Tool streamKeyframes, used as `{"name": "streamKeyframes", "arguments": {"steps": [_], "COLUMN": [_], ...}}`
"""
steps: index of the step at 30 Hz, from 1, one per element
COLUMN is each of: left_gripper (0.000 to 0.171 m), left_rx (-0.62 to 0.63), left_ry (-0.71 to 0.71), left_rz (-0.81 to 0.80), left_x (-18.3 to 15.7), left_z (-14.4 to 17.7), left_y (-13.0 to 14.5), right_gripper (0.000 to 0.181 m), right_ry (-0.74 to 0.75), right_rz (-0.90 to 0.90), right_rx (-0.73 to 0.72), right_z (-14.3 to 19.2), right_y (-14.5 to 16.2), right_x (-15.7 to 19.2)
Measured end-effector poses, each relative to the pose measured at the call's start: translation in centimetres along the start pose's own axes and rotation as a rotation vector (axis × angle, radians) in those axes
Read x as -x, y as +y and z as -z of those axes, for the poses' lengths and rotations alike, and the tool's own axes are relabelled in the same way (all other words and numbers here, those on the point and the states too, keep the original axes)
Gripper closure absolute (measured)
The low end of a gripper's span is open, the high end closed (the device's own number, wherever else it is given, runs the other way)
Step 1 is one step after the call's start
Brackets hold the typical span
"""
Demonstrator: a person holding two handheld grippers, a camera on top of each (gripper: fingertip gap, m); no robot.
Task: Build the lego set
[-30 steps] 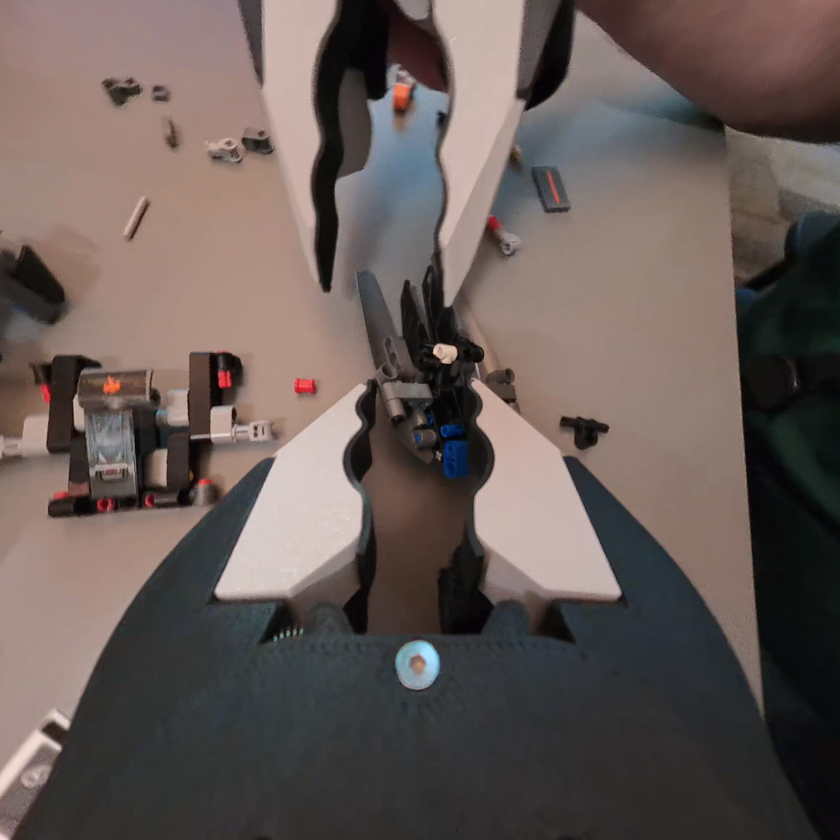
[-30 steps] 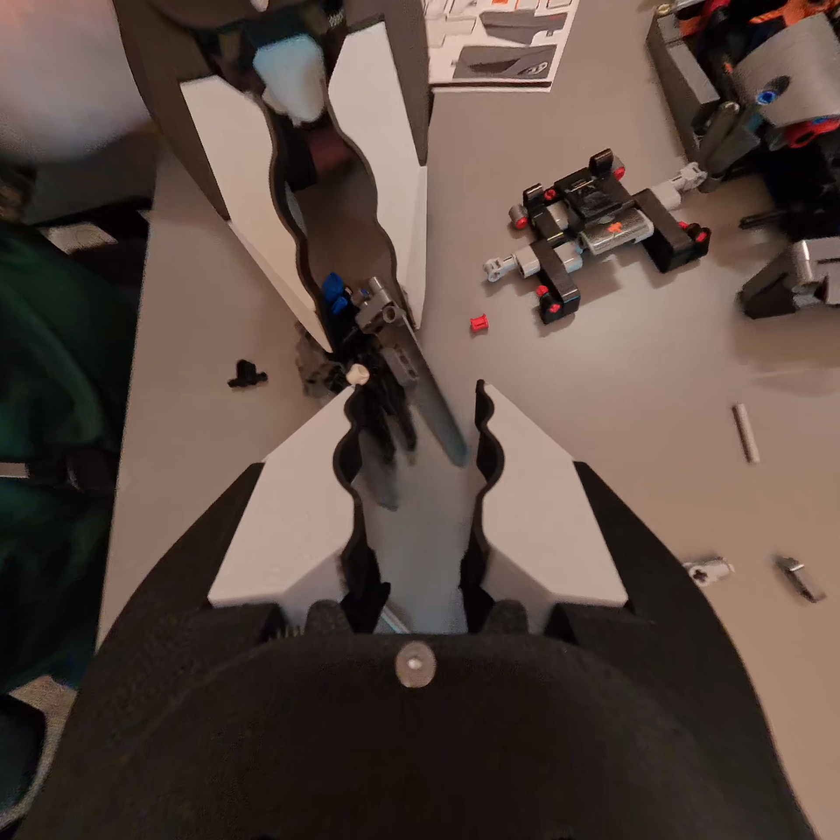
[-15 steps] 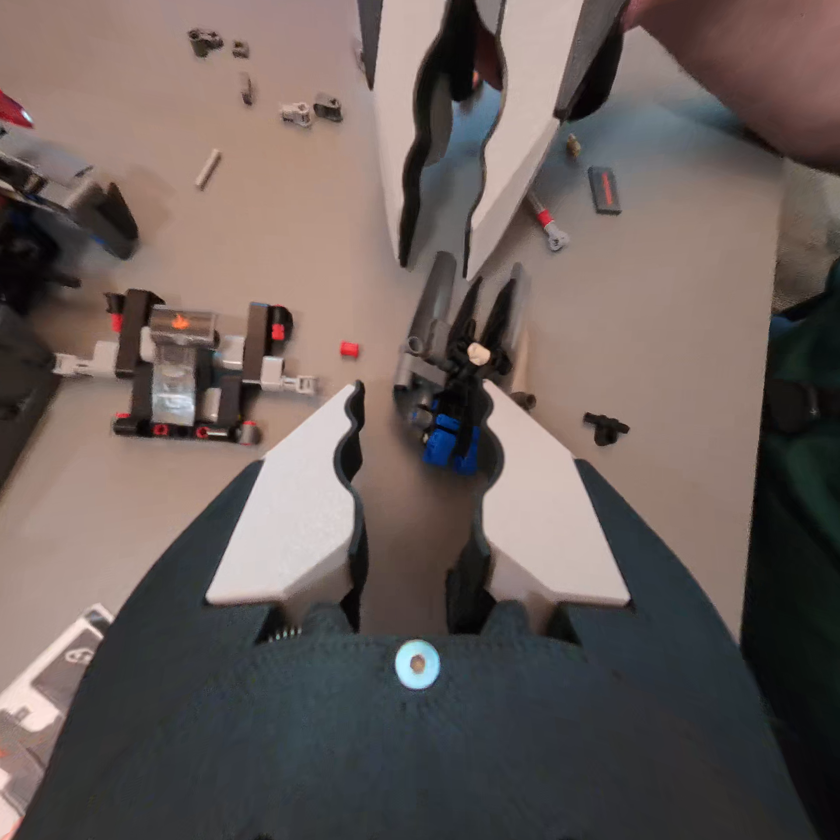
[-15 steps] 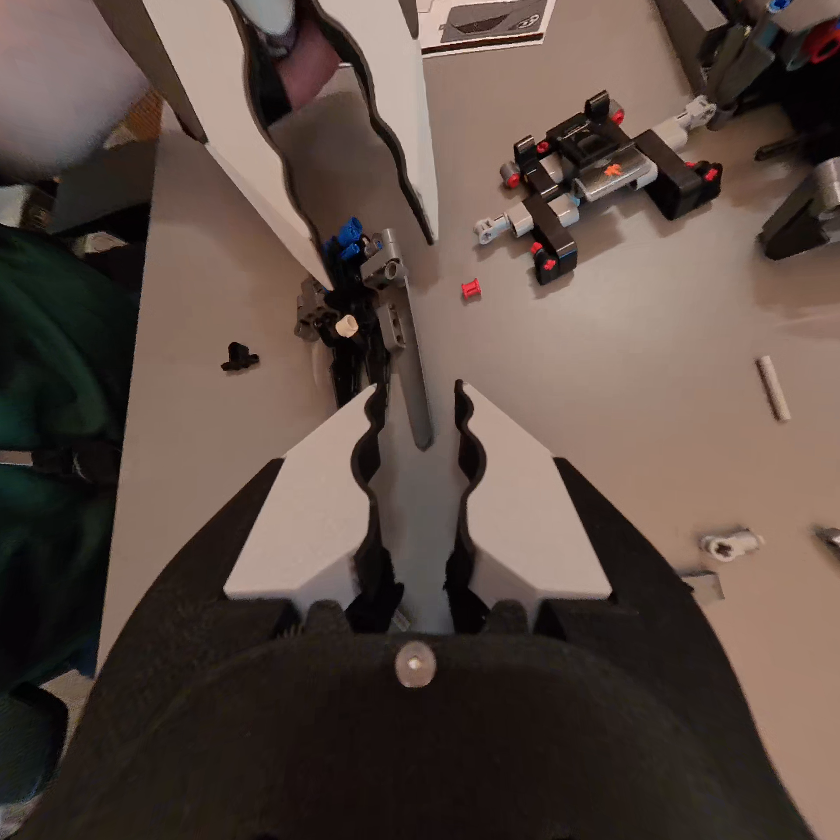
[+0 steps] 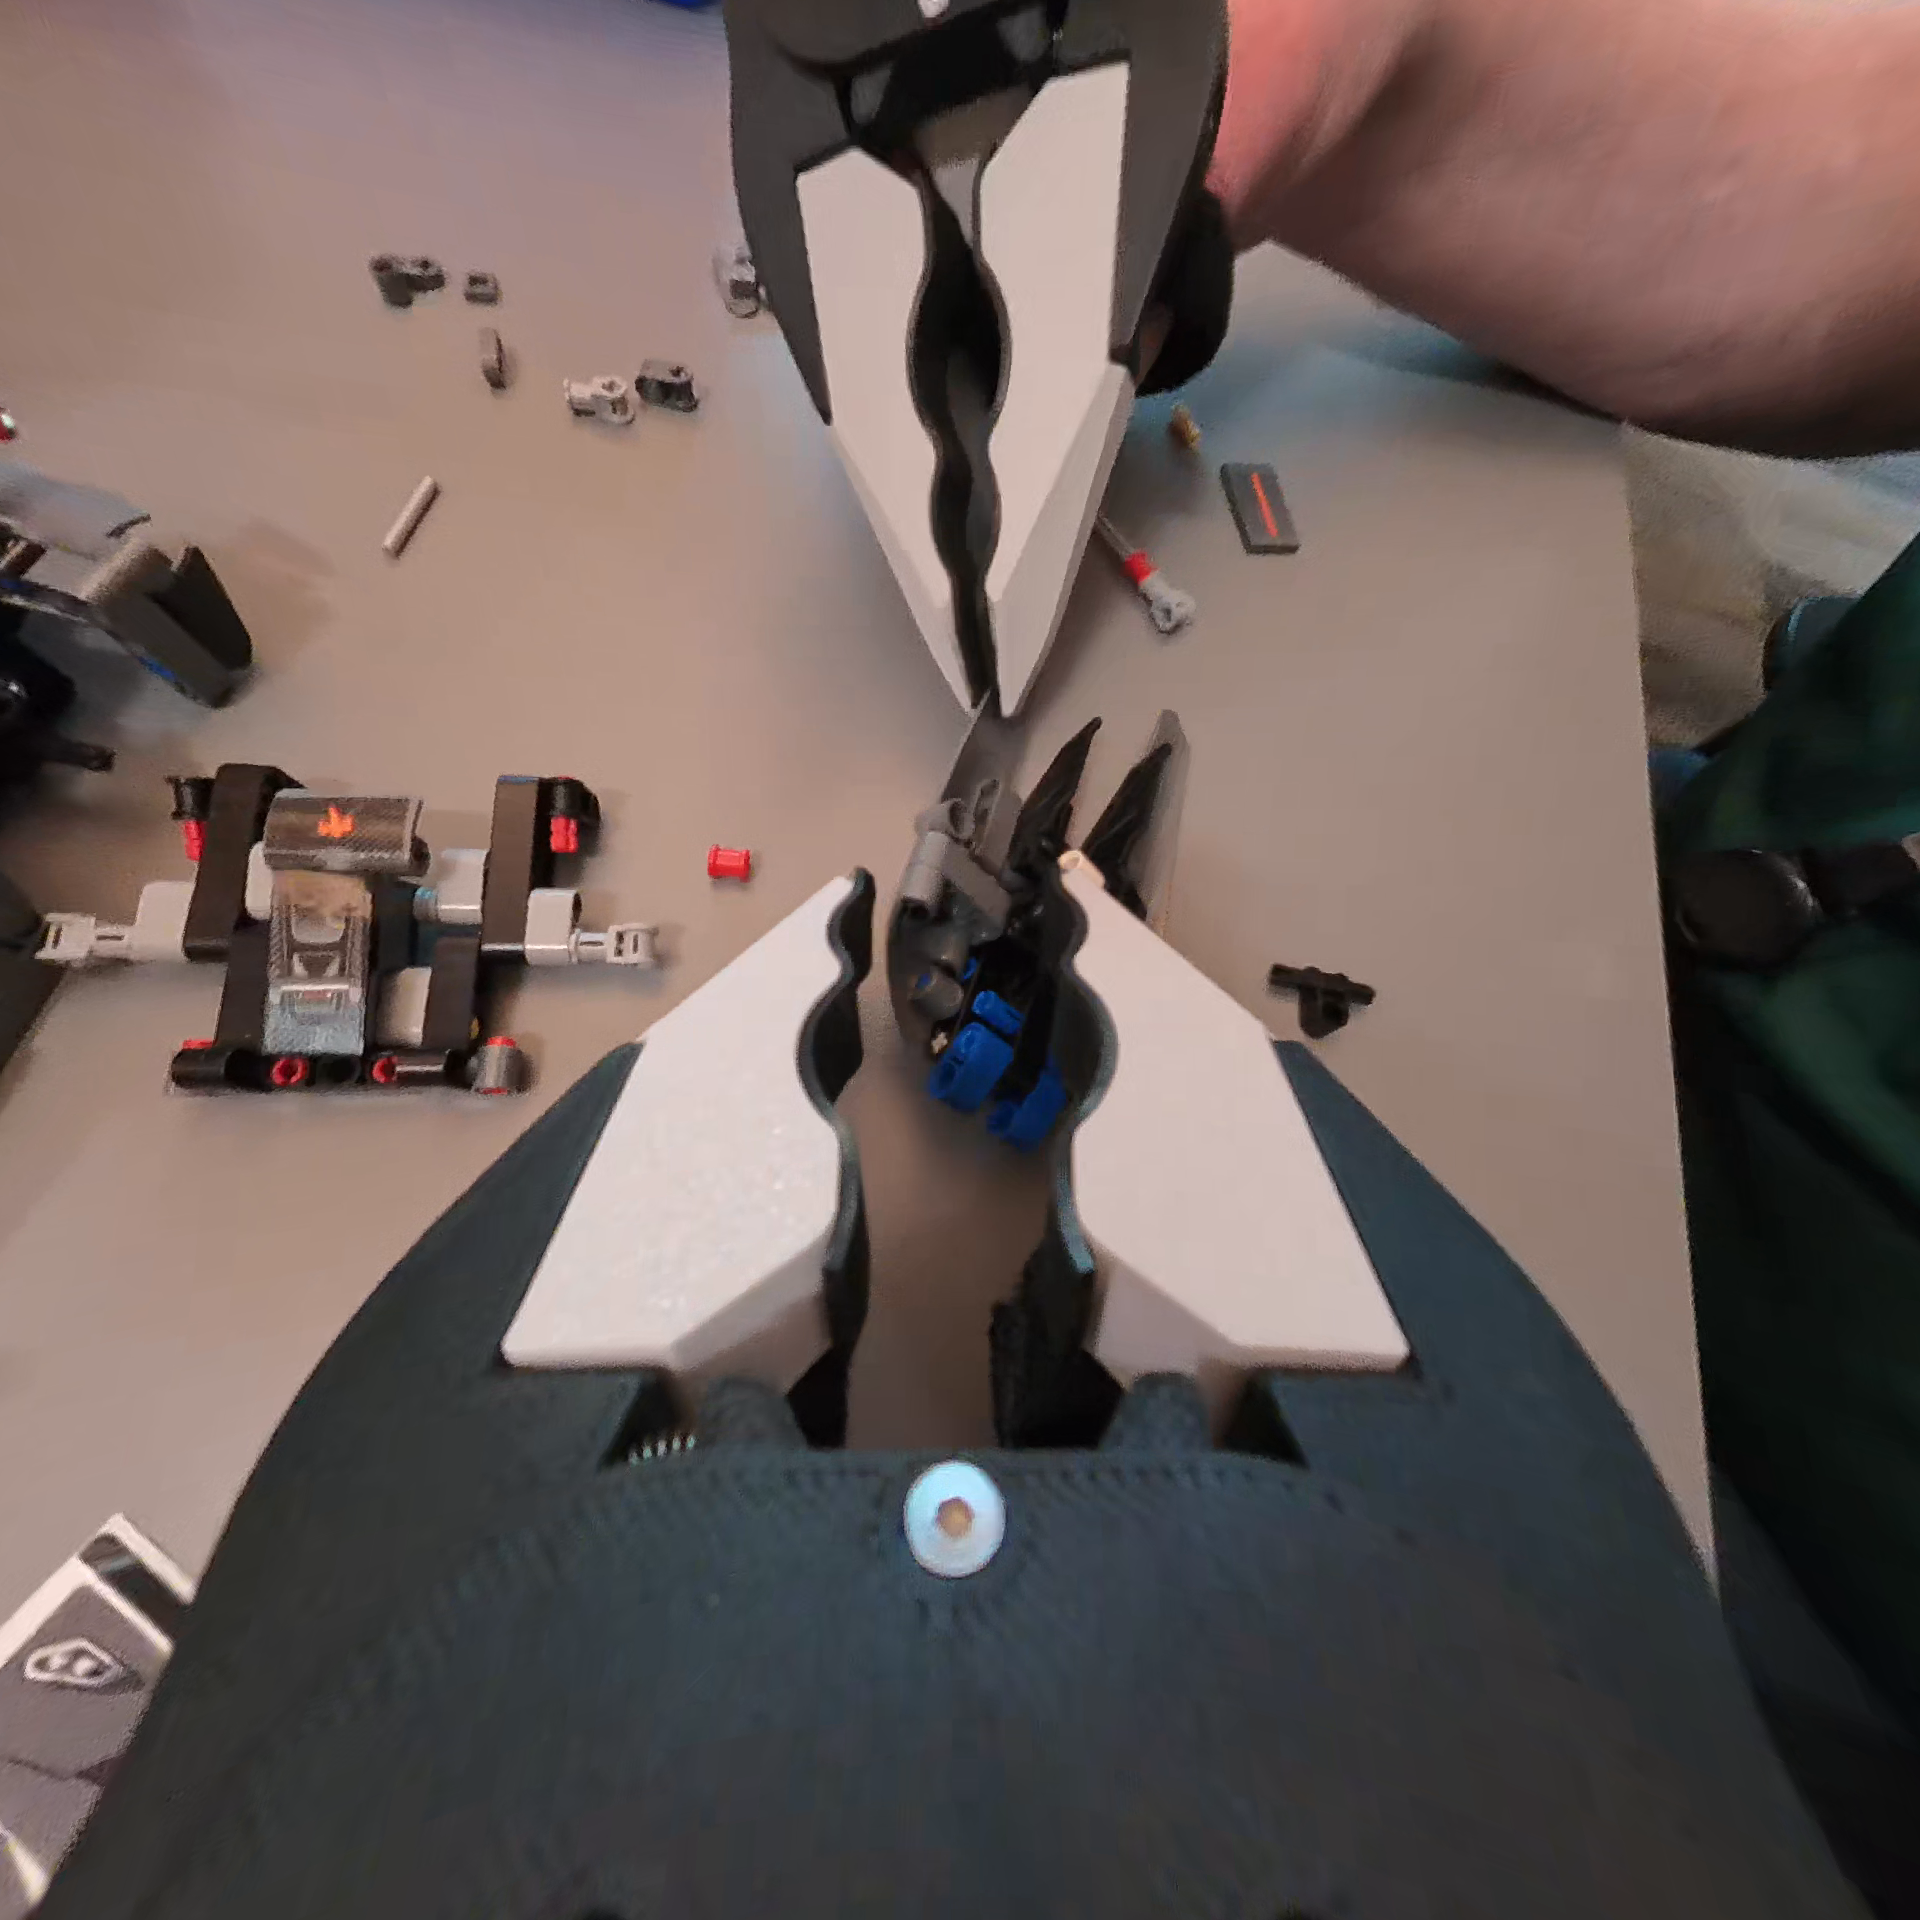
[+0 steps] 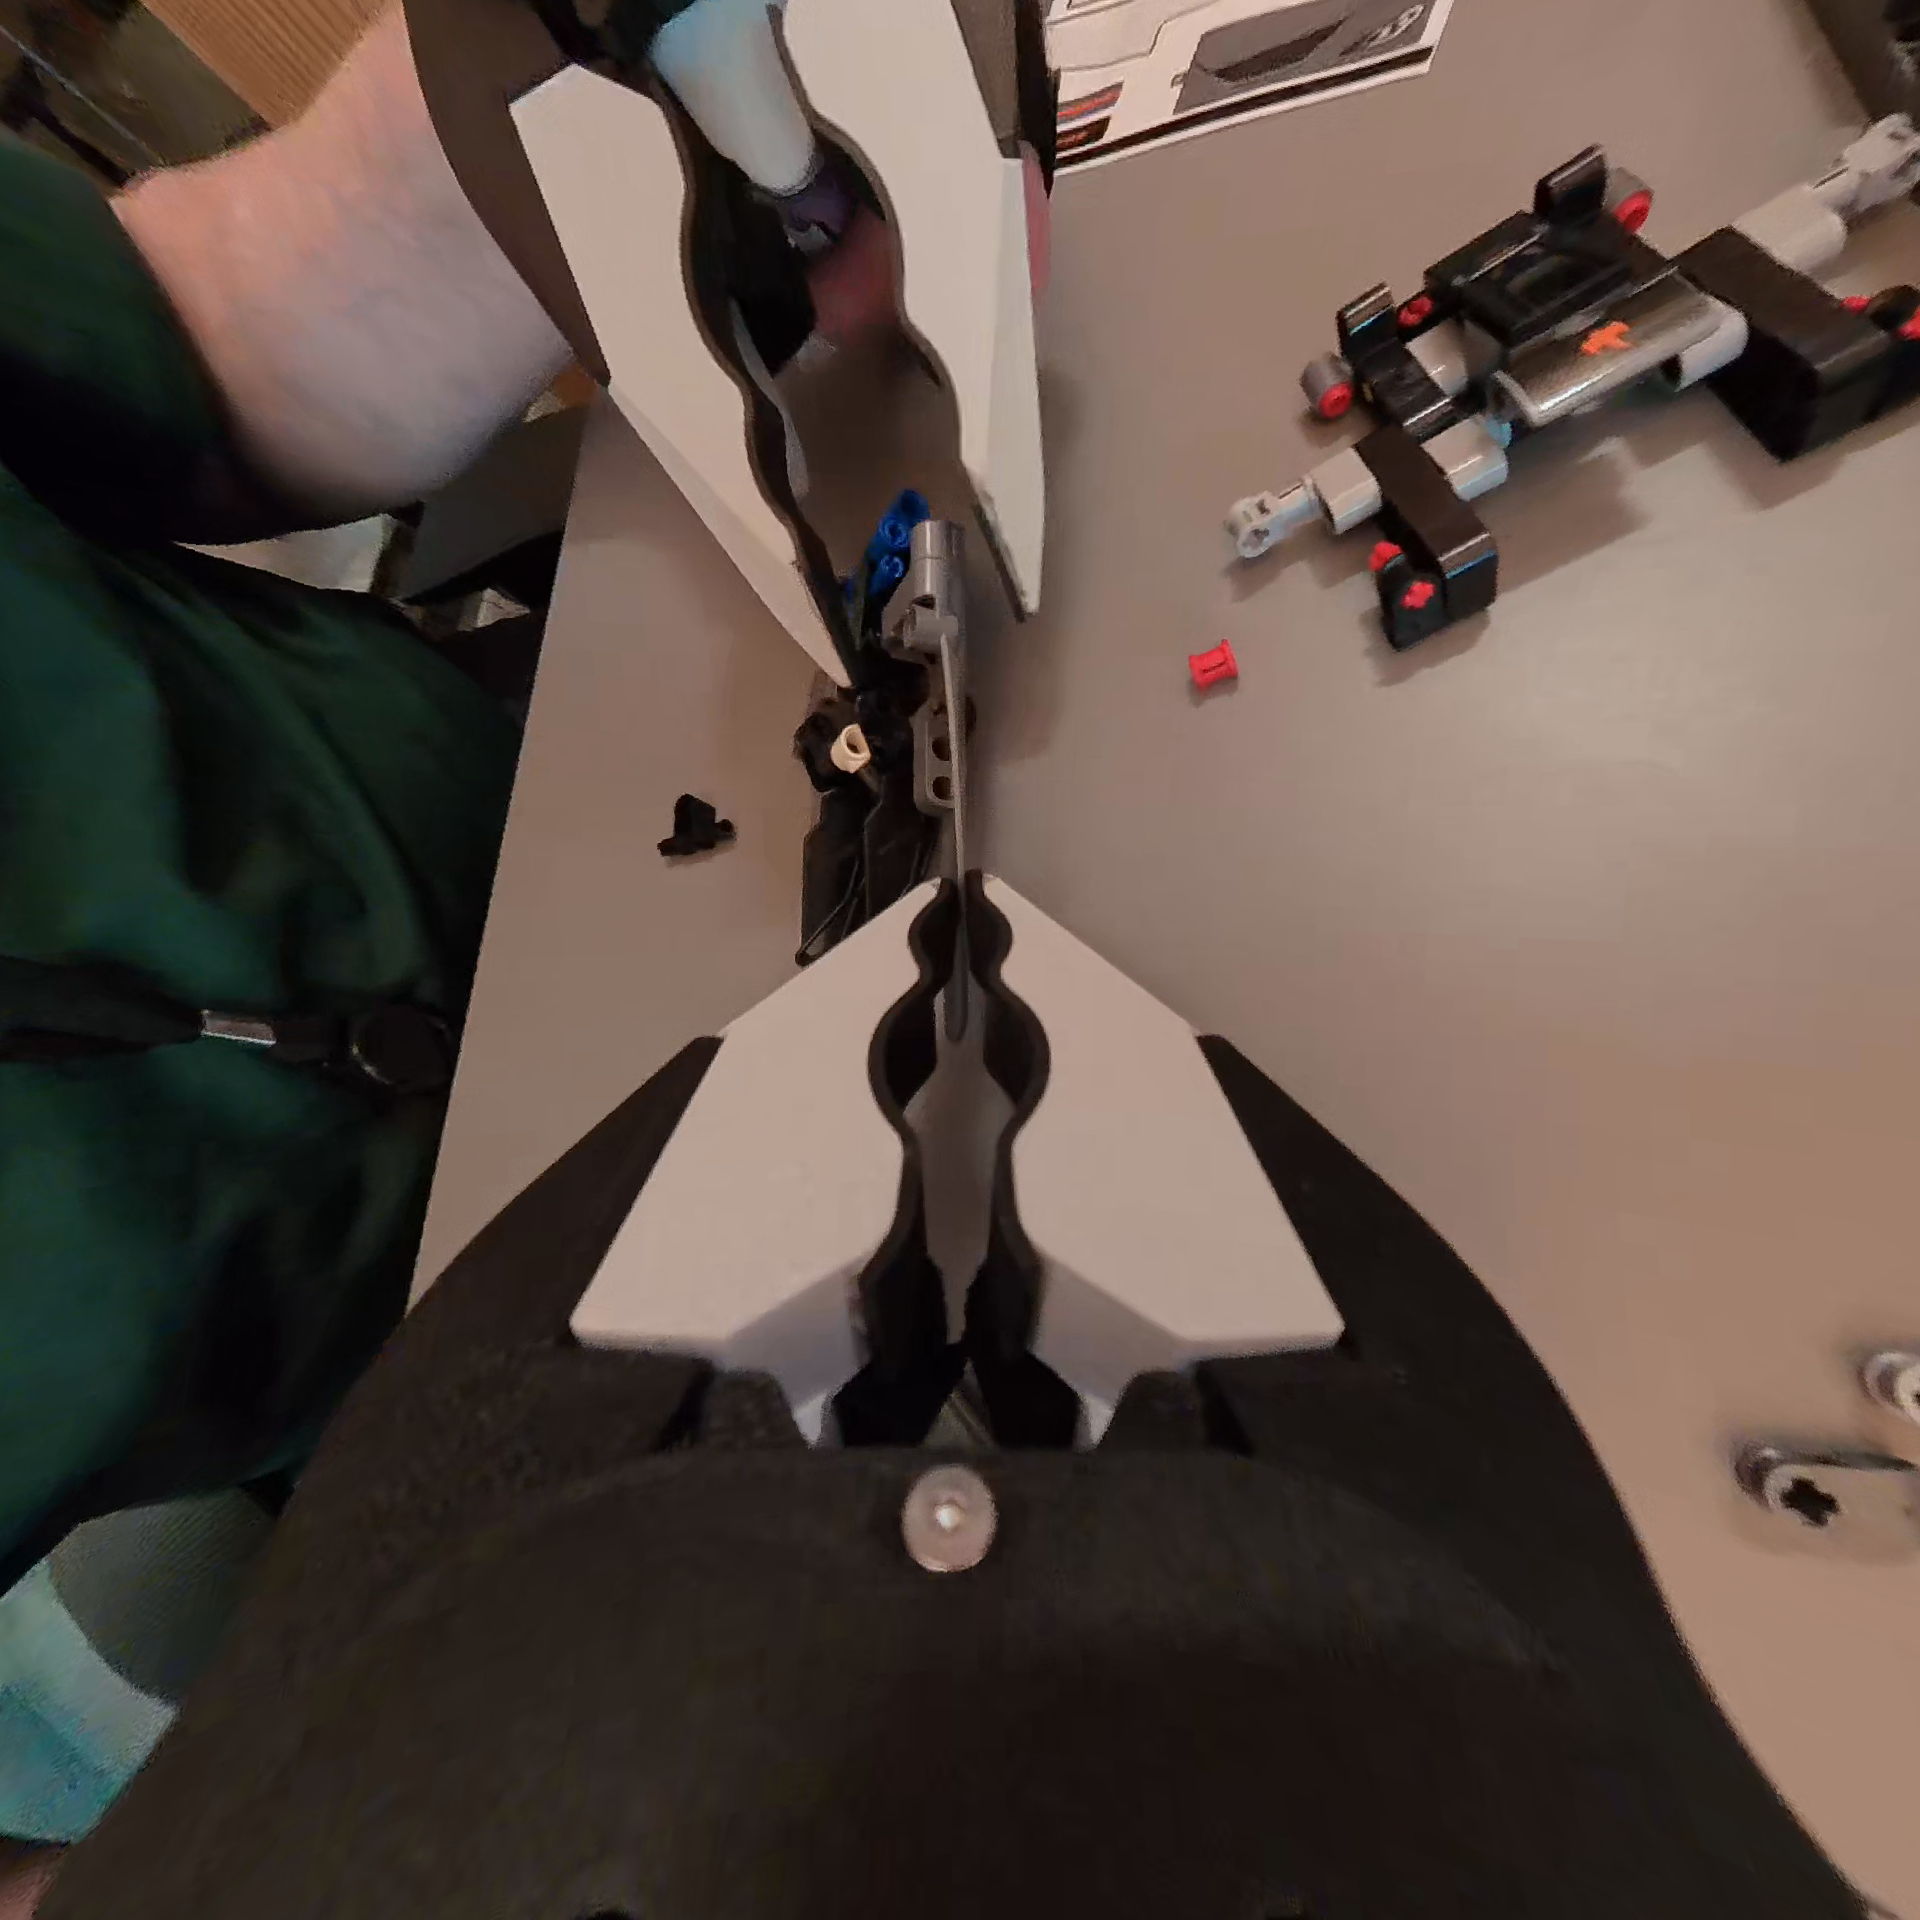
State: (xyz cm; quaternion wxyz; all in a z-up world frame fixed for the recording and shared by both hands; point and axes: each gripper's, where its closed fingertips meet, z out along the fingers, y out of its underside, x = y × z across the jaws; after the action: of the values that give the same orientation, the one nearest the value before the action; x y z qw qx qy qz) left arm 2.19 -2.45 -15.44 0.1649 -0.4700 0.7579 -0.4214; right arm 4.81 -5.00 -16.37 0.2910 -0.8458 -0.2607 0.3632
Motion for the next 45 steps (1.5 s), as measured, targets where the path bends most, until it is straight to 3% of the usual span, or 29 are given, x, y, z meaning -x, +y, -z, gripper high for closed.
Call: {"name": "streamKeyframes", "arguments": {"steps": [6, 11, 18, 21, 24, 27, 31, 34, 38, 45], "left_gripper": [0.126, 0.136, 0.155, 0.157, 0.157, 0.157, 0.157, 0.157, 0.157, 0.158], "left_rx": [0.025, 0.051, -0.024, -0.082, -0.214, -0.427, -0.705, -0.872, -0.966, -1.052], "left_ry": [0.026, 0.134, 0.209, 0.21, 0.222, 0.234, 0.282, 0.327, 0.433, 0.469], "left_rz": [0.117, 0.192, 0.277, 0.322, 0.372, 0.411, 0.457, 0.462, 0.487, 0.5], "left_x": [0.1, -1.1, -1.7, -1.4, -0.8, -0.1, 0.4, 0.3, -0.6, -0.4], "left_z": [0.4, 0.2, 0.2, 0.3, 1.0, 2.4, 3.6, 4.2, 3.7, 3.5], "left_y": [1.0, 2.0, 1.0, 0.2, -1.7, -4.7, -8.8, -11.1, -13.2, -14.8], "right_gripper": [0.181, 0.181, 0.181, 0.164, 0.156, 0.15, 0.139, 0.128, 0.127, 0.149], "right_ry": [0.004, 0.011, 0.017, 0.063, 0.147, 0.154, 0.064, 0.081, 0.107, 0.052], "right_rz": [0.053, 0.074, 0.064, 0.043, 0.026, -0.008, -0.038, -0.019, 0.011, 0.008], "right_rx": [-0.04, -0.078, -0.156, -0.236, -0.351, -0.449, -0.544, -0.568, -0.621, -0.744], "right_z": [0.5, 1.2, 2.2, 3.6, 6.4, 9.0, 10.1, 9.9, 10.5, 13.2], "right_y": [-0.7, -1.4, -2.5, -3.8, -5.0, -5.9, -7.6, -9.2, -10.9, -12.8], "right_x": [0.6, 0.6, 0.4, -0.3, -1.1, -0.3, 2.1, 3.1, 3.3, 4.4]}}
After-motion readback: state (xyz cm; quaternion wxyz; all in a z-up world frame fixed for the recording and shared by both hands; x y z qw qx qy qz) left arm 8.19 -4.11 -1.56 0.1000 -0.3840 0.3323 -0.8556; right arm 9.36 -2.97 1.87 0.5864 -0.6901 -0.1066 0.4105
